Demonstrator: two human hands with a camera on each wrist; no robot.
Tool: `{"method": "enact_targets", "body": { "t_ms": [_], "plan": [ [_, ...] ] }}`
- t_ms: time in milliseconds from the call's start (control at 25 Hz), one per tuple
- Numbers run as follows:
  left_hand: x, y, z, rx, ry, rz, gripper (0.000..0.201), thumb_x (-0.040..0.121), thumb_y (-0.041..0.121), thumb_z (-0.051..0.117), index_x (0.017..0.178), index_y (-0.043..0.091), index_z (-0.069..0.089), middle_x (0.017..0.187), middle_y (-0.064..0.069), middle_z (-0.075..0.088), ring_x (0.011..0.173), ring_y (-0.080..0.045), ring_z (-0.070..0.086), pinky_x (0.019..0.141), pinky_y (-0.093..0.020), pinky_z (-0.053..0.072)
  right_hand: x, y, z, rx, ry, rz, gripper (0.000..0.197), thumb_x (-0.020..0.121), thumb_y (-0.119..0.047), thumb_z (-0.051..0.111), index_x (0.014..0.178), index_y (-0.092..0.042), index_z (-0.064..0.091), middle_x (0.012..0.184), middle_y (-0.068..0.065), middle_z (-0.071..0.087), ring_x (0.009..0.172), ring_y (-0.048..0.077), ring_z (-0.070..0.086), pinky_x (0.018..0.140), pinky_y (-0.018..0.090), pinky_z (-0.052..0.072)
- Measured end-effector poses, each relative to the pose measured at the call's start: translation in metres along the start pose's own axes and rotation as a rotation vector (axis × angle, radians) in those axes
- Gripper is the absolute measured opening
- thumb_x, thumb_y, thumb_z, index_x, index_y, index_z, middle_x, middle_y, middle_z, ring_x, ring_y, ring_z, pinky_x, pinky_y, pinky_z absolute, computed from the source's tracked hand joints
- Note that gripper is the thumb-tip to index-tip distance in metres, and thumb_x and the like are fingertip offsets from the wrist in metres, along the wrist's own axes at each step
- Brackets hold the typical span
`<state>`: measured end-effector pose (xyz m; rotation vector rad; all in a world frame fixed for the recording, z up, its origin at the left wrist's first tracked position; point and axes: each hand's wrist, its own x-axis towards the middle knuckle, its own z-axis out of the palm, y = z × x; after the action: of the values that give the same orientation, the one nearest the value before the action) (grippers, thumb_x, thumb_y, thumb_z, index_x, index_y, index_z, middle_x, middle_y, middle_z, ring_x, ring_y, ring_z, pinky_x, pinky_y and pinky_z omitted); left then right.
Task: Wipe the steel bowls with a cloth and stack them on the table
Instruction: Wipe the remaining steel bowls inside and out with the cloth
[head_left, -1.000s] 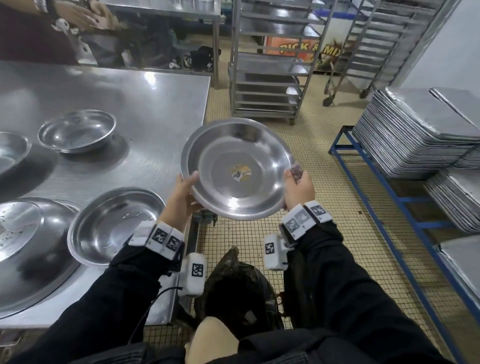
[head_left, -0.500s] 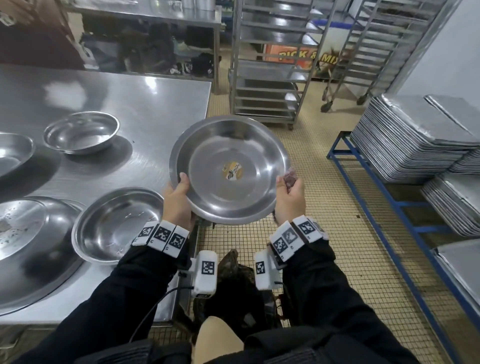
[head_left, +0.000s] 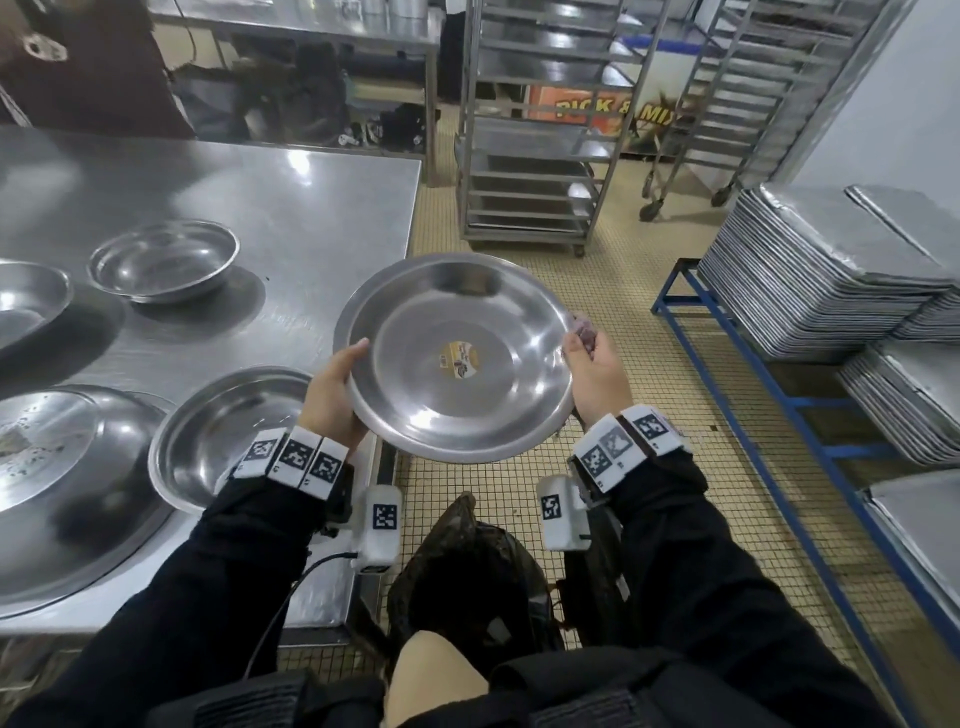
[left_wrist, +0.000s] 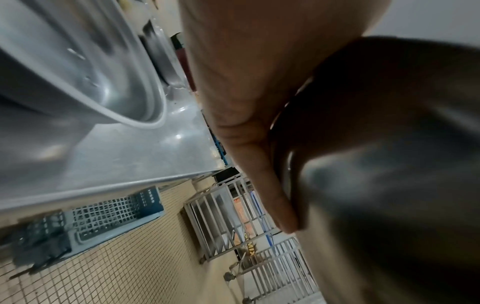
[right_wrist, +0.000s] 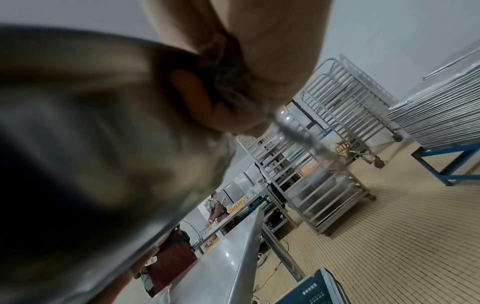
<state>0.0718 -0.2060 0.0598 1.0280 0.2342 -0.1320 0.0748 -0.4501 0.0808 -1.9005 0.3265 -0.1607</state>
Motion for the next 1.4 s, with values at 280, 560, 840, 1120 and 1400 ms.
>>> {"method": "enact_targets", "body": {
  "t_ms": [280, 560, 840, 1120, 1400],
  "plan": [
    [-0.004, -0.024, 0.021, 0.310, 0.070, 0.000, 0.032, 0.092, 0.042, 0.051, 0.100, 0.013, 0.064, 0.098, -0.017, 0.069, 0.091, -0.032, 0.062, 0.098, -0.055, 0.044, -0.032, 0.010, 0.039, 0.239, 0.229, 0.107, 0.022, 0.098, -0.030, 0.045, 0.107, -0.010, 0.044, 0.086, -0.004, 0.054, 0.072, 0.007, 0.056, 0.055, 0.017, 0.041],
    [-0.002, 0.004, 0.001, 0.060, -0.236, 0.073, 0.046, 0.102, 0.034, 0.032, 0.133, 0.007, 0.052, 0.121, -0.017, 0.064, 0.113, -0.032, 0.060, 0.093, -0.045, 0.050, -0.013, -0.006, -0.009, 0.006, 0.067, -0.022, 0.016, 0.097, -0.032, 0.047, 0.097, -0.016, 0.050, 0.087, -0.003, 0.056, 0.079, 0.012, 0.055, 0.066, 0.022, 0.044],
    [-0.004, -0.006, 0.031, 0.141, 0.035, 0.102, 0.034, 0.099, 0.033, 0.044, 0.115, 0.009, 0.063, 0.098, -0.011, 0.072, 0.093, -0.026, 0.068, 0.087, -0.038, 0.052, -0.038, -0.012, 0.021, 0.159, 0.278, -0.001, 0.023, 0.098, -0.034, 0.042, 0.106, -0.012, 0.044, 0.085, -0.005, 0.055, 0.071, 0.005, 0.056, 0.054, 0.015, 0.041],
    [-0.007, 0.001, 0.024, 0.085, -0.302, 0.135, 0.045, 0.093, 0.035, 0.047, 0.130, 0.009, 0.053, 0.114, -0.012, 0.065, 0.106, -0.029, 0.061, 0.087, -0.040, 0.054, -0.027, -0.019, 0.003, 0.173, 0.293, -0.012, 0.019, 0.096, -0.033, 0.049, 0.102, -0.015, 0.050, 0.085, -0.006, 0.055, 0.073, 0.004, 0.055, 0.056, 0.014, 0.041],
    [0.005, 0.022, 0.019, 0.188, -0.020, 0.039, 0.029, 0.099, 0.025, 0.043, 0.110, 0.008, 0.063, 0.101, -0.014, 0.068, 0.100, -0.033, 0.065, 0.087, -0.042, 0.051, -0.019, -0.020, -0.004, 0.080, 0.146, -0.017, 0.020, 0.098, -0.035, 0.042, 0.104, -0.016, 0.047, 0.087, -0.004, 0.054, 0.073, 0.007, 0.053, 0.056, 0.017, 0.038]
  ]
}}
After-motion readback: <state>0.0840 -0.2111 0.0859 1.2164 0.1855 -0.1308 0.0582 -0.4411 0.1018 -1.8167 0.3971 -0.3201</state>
